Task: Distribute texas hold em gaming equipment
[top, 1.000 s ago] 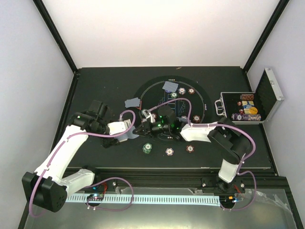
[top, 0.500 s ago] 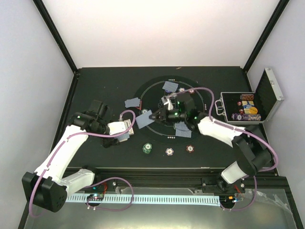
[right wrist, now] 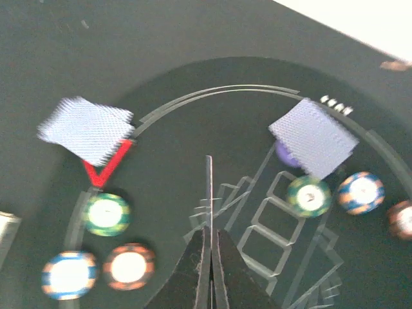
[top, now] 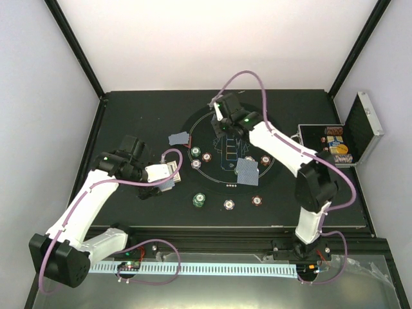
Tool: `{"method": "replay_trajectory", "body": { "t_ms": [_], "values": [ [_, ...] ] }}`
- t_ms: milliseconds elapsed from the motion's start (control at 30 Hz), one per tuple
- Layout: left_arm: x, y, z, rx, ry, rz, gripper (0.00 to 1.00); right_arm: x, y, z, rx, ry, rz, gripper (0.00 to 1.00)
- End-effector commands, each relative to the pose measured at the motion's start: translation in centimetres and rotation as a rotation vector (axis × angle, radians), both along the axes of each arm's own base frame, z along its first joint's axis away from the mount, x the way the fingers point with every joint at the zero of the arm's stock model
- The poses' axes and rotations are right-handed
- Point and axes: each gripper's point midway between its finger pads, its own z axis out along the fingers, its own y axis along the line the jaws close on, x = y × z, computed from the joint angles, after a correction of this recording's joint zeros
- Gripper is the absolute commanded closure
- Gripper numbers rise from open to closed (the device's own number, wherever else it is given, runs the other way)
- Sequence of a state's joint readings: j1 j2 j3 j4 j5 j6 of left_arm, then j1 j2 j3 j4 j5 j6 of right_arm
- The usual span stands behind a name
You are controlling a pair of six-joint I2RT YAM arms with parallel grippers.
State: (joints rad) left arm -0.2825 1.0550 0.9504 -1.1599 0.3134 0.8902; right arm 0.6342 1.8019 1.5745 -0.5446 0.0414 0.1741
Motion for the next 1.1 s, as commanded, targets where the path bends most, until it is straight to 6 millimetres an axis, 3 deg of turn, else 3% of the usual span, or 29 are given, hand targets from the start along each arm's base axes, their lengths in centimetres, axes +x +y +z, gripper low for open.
{"method": "replay_trajectory", "body": {
  "t_ms": [0,133,267,467,667,733,900,1067],
  "values": [
    [0.4,0.1,1.6,-0.003,-0.050,0.001,0.99,2.9,-1.6,-1.9,-0.521,-0.262,0.081,0.99],
    [0.4,0.1,1.5,0.000,-0.053,0.001,0.98,3.4,0.3,-3.9,-0.752,-0.445,0.210,0.99],
    [0.5,0.2,1.4,0.006,-0.049,0.003,0.98,3.0,2.1,-5.8,-0.828,-0.561,0.335,0.99],
    [0.7,0.4,1.2,0.022,-0.055,0.003,0.98,3.2,2.6,-9.3,-0.900,-0.545,0.407,0.99],
    [0.8,0.5,1.1,0.028,-0.055,0.005,0.98,2.1,2.4,-12.7,-0.901,-0.479,0.455,0.98],
    [0.8,0.4,1.1,0.024,-0.054,0.001,0.99,0.9,2.6,-13.9,-0.890,-0.422,0.499,0.92],
    [0.8,0.4,1.4,0.022,-0.056,-0.001,0.98,-1.3,1.9,-15.8,-0.842,-0.304,0.526,0.66],
    [0.7,0.4,1.8,0.018,-0.063,0.001,0.98,-1.9,1.1,-14.7,-0.803,-0.292,0.473,0.54]
  ]
}}
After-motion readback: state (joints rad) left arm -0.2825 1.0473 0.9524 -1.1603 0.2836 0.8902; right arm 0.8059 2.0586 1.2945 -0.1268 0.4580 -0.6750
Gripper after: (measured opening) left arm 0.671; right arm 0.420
